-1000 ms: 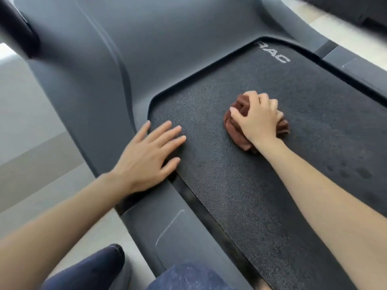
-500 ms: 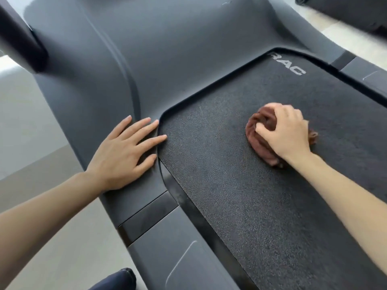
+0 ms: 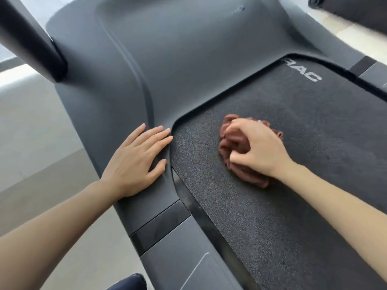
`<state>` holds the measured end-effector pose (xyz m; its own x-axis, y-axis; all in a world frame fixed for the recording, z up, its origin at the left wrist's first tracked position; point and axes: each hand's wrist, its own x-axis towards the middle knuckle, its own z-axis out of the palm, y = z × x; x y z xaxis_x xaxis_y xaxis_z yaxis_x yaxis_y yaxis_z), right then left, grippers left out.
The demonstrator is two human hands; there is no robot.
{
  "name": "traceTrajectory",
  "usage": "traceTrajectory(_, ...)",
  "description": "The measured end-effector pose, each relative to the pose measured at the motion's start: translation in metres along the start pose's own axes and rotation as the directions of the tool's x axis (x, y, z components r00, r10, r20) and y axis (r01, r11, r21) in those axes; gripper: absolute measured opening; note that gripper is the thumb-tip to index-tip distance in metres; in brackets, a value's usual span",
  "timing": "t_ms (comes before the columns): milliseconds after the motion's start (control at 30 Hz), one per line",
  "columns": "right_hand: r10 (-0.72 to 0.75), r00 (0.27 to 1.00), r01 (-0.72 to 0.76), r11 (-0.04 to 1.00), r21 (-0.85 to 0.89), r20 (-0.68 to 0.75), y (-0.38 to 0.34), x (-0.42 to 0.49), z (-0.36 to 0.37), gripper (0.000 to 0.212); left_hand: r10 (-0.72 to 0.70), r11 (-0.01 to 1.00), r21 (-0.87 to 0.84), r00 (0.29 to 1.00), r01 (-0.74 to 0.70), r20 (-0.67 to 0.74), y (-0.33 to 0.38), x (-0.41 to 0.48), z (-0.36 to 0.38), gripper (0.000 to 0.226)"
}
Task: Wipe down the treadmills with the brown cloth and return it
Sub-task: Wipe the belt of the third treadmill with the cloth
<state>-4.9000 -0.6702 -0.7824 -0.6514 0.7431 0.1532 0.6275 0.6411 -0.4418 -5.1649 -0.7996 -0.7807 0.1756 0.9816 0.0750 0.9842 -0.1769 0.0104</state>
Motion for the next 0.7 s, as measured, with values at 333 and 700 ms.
traceTrajectory(333, 0.243, 0.948, -0.267, 0.959, -0.100, -0.203, -0.064, 0.059, 0.056, 0.048, -0.011, 0.999, -0.040, 1.000, 0.011, -0.009, 0.000, 0.001, -0.002, 0.060)
traceTrajectory(700, 0.091, 0.985, -0.095, 0.995, -0.019, -0.144, -0.025, -0.025, 0.018, 0.045, 0.003, 0.998, -0.064, 0.999, -0.005, -0.037, -0.003, 0.000, 0.002, 0.058)
